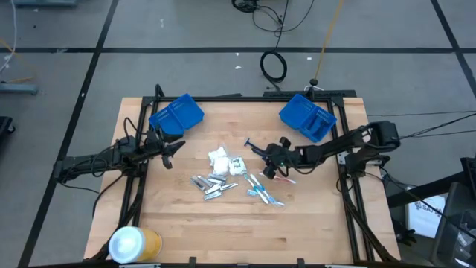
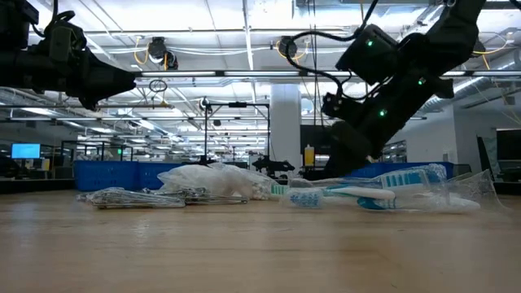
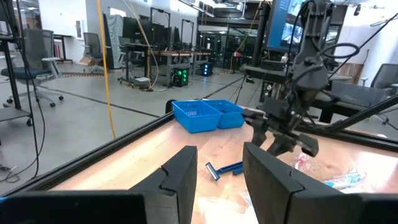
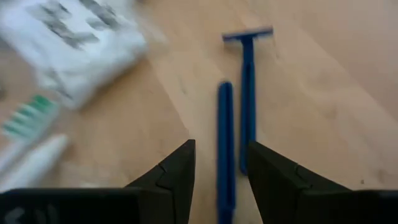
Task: Pick & Place Travel size toiletries
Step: Put the blue razor into the right blue basket
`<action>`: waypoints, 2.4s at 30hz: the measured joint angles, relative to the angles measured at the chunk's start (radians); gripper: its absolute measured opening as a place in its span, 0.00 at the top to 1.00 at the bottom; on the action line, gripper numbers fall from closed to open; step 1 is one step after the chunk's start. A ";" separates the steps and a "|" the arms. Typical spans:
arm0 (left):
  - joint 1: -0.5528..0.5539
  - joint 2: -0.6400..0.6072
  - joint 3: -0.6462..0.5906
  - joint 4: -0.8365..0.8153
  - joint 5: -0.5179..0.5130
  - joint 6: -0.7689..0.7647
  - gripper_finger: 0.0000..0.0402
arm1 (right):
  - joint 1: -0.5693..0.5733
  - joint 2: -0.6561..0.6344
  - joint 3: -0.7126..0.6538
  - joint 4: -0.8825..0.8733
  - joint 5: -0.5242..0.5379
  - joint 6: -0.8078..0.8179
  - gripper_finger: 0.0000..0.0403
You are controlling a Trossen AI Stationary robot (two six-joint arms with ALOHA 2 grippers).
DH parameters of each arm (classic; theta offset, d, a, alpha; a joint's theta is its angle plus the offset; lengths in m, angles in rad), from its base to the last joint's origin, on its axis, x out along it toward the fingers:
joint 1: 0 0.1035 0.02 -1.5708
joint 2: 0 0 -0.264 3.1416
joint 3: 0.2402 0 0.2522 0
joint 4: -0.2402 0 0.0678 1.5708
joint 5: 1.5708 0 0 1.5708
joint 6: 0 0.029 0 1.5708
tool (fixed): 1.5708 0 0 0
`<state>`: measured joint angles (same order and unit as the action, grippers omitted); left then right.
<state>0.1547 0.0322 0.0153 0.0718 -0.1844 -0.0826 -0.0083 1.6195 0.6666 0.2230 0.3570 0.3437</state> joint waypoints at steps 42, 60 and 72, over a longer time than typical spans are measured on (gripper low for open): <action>0.001 0.000 0.000 0.000 0.000 0.000 0.68 | -0.015 -0.034 -0.006 -0.032 -0.172 -0.206 0.95; 0.000 0.000 0.000 0.000 0.000 0.000 0.68 | -0.020 -0.506 -0.002 -0.524 0.584 0.268 0.95; 0.001 0.000 0.000 0.000 0.000 0.000 0.68 | -0.120 -0.554 -0.088 -0.852 0.603 0.653 0.95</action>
<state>0.1555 0.0325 0.0153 0.0716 -0.1844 -0.0827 -0.1281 1.0657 0.5791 -0.6293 0.9597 0.9965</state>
